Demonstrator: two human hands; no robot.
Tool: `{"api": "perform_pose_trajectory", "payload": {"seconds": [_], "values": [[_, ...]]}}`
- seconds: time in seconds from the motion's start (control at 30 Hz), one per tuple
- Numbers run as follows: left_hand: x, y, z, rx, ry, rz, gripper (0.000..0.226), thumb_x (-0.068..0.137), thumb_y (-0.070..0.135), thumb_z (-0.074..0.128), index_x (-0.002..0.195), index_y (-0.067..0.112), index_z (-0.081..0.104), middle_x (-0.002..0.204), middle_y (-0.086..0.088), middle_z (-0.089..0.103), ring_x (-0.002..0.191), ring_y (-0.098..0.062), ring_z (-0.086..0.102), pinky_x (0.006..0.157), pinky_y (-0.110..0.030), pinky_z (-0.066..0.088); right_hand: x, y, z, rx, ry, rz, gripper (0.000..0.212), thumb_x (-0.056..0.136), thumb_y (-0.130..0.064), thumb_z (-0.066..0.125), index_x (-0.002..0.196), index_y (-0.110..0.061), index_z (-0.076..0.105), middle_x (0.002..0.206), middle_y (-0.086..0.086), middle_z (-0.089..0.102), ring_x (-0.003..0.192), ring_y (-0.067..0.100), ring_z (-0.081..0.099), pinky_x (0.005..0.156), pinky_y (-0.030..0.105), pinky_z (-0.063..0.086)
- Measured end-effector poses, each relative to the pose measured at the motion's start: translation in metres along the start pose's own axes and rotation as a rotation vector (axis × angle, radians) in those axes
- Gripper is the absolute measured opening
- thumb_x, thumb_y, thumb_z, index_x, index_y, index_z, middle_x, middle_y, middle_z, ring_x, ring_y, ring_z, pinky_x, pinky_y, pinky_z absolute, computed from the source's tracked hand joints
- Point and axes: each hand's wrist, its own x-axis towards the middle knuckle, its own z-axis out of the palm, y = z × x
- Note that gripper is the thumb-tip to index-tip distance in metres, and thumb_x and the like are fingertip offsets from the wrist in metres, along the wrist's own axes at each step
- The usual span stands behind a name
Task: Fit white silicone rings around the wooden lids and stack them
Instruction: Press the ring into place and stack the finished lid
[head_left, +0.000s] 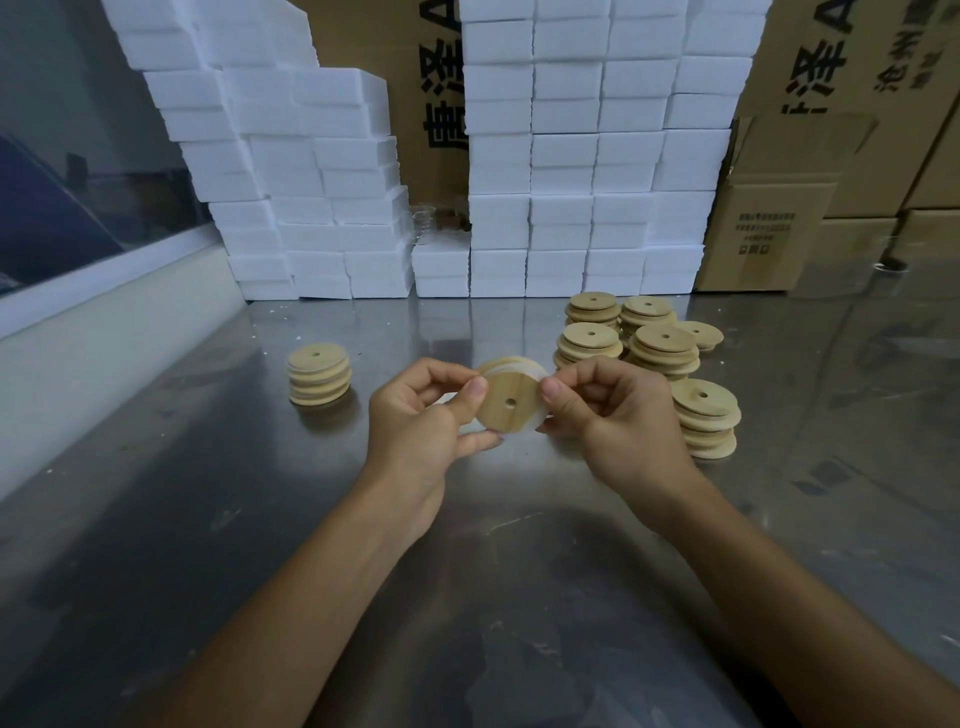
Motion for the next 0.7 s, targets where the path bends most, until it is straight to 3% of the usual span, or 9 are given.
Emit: {"api": "perform_pose_trajectory", "payload": {"seconds": [0.3, 0.5, 0.57, 0.63, 0.7], "values": [[0.000, 0.000, 0.001, -0.092, -0.039, -0.079, 0.019, 0.089, -0.003, 0.062, 0.073, 0.008, 0.060, 0.085, -0.016, 0.068, 0.081, -0.025, 0.071, 0.062, -0.044, 0.059, 0.002, -0.006, -0.007, -0.059, -0.046, -0.030, 0.013, 0.087, 0.001, 0.067, 0.076, -0.006, 0.066, 0.065, 0.001, 0.072, 0.061, 0.009, 0.070, 0.058, 0.019, 0.056], [0.002, -0.004, 0.002, -0.203, -0.054, -0.137, 0.020, 0.093, -0.003, 0.057, 0.075, 0.008, 0.056, 0.094, -0.017, 0.066, 0.102, -0.038, 0.066, 0.067, -0.048, 0.059, -0.001, 0.000, 0.002, -0.039, -0.009, -0.001, 0.003, 0.090, -0.007, 0.067, 0.089, -0.007, 0.064, 0.078, 0.007, 0.072, 0.071, 0.017, 0.071, 0.062, 0.036, 0.062], [0.001, -0.006, 0.002, -0.072, -0.064, -0.056, 0.019, 0.094, -0.002, 0.056, 0.080, 0.010, 0.058, 0.101, -0.016, 0.067, 0.101, -0.033, 0.068, 0.069, -0.047, 0.060, -0.003, 0.003, 0.004, -0.087, 0.007, -0.031, 0.008, 0.090, -0.003, 0.066, 0.086, -0.009, 0.063, 0.077, 0.007, 0.070, 0.069, 0.015, 0.070, 0.061, 0.034, 0.061], [0.000, -0.008, 0.001, 0.140, -0.087, 0.118, 0.019, 0.093, 0.001, 0.060, 0.080, 0.015, 0.061, 0.094, -0.005, 0.069, 0.091, -0.021, 0.070, 0.068, -0.046, 0.061, -0.004, 0.006, 0.004, -0.214, 0.013, -0.098, 0.016, 0.090, -0.001, 0.066, 0.083, -0.015, 0.062, 0.077, 0.005, 0.069, 0.068, 0.014, 0.068, 0.060, 0.030, 0.058], [-0.001, -0.010, 0.000, 0.289, -0.113, 0.249, 0.020, 0.091, 0.004, 0.064, 0.080, 0.021, 0.061, 0.089, -0.003, 0.069, 0.086, -0.021, 0.070, 0.068, -0.048, 0.062, -0.005, 0.008, 0.004, -0.353, 0.014, -0.169, 0.019, 0.090, -0.002, 0.066, 0.083, -0.018, 0.061, 0.075, -0.002, 0.068, 0.066, 0.014, 0.066, 0.060, 0.032, 0.057]]}}
